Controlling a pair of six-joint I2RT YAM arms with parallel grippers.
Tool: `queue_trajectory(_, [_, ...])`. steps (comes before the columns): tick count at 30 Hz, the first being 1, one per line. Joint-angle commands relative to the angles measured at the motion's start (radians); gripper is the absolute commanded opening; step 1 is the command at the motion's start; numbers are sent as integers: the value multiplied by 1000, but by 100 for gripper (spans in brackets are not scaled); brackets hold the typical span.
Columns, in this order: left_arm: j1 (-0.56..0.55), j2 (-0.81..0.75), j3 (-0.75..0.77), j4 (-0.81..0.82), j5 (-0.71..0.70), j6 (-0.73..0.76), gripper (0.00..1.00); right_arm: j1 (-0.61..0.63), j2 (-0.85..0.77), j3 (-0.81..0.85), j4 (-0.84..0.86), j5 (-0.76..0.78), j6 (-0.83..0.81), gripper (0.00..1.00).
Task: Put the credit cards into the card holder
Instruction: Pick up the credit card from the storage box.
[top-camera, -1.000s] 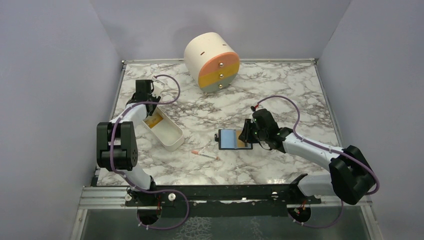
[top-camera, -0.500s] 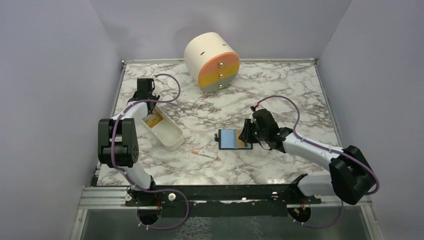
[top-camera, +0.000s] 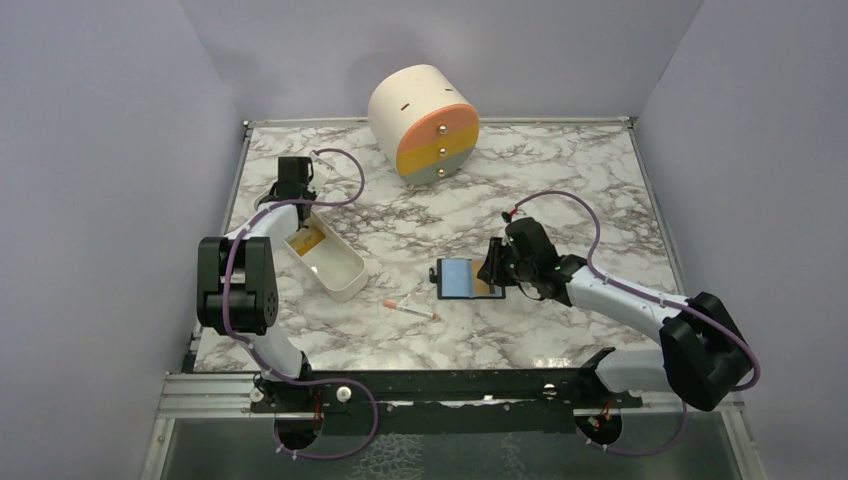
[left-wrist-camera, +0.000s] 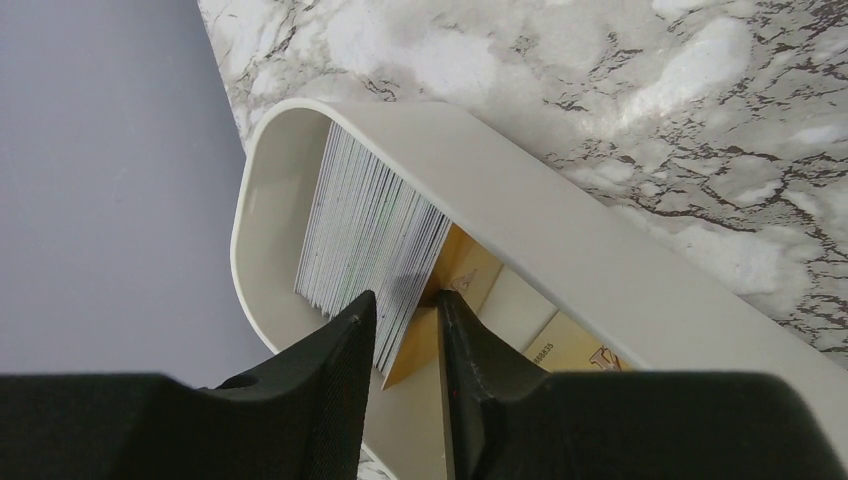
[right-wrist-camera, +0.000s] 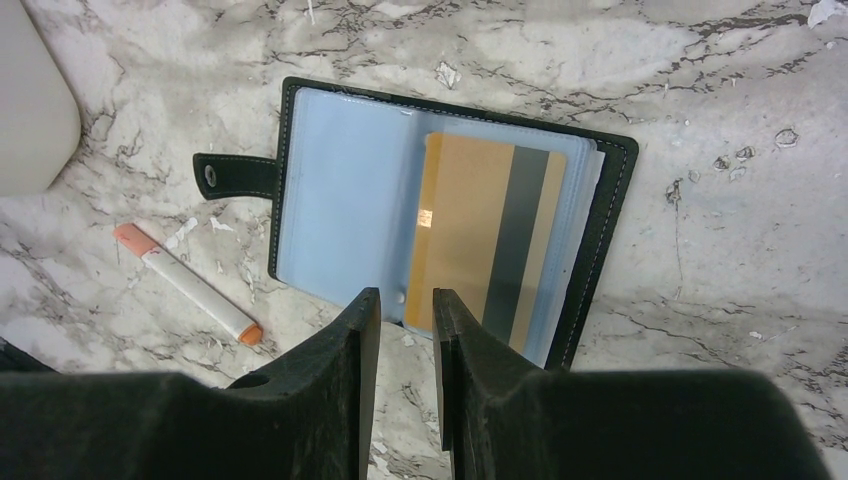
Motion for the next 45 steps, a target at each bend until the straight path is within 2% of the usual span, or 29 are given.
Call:
queue_trajectory(1, [-6,-5,28,17,-48,21,29,2,-28,4,15,23,-4,27])
queue_trajectory(12, [-40,-20,31,-26,-52,24,0,2,-61,-5,0,23,-1,27])
queue_trajectory(15, [-56,-23,46,-60,-61,12,0,2,-77,-9,-2,23,3,27])
queue_trajectory(25, [-123,-73,118,-209,-63,-177,0,2,-110,-4,-29,30,1,27])
queue_trajectory(33, [-129,-192,125,-260,-78,-256,0,2,-166,1,-43,29,10,27])
queue_trajectory(38, [-129,-277,129,-265,12,-371,0,2,-195,4,-24,4,8,27])
queue_trajectory(45, [-129,-366,127,-267,356,-568,0,2,-253,7,30,-84,44,29])
